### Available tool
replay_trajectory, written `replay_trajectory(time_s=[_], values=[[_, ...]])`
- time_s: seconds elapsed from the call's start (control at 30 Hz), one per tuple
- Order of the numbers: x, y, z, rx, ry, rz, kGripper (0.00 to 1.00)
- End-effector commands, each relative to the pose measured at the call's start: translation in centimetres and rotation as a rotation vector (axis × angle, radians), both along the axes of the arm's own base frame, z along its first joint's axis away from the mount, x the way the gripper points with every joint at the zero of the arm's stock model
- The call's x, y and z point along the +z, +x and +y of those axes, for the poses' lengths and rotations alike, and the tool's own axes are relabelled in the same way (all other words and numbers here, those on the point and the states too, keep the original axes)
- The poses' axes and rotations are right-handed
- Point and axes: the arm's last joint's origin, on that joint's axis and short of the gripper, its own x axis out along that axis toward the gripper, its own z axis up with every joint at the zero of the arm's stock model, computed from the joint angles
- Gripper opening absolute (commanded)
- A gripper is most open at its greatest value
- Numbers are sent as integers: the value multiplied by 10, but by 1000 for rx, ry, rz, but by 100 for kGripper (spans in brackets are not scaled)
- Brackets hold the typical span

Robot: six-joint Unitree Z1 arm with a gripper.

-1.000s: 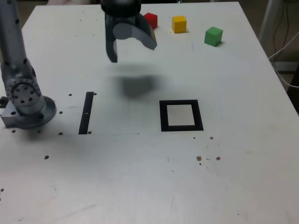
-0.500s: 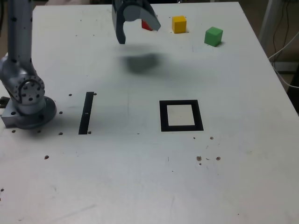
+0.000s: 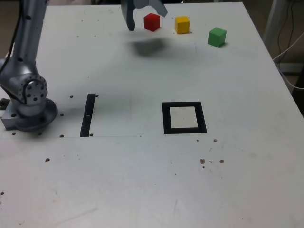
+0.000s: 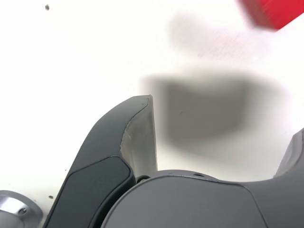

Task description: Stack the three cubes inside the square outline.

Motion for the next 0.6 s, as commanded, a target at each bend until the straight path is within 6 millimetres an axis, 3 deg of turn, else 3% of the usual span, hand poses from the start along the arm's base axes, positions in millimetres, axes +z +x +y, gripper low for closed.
replay_trajectory(time_s=[0.0,0.3,0.57], values=[[-4,2,8,8,-5,8,99],[-15,10,46,59,-16,2,99],[-19,18,62,107,-20,-6,99]])
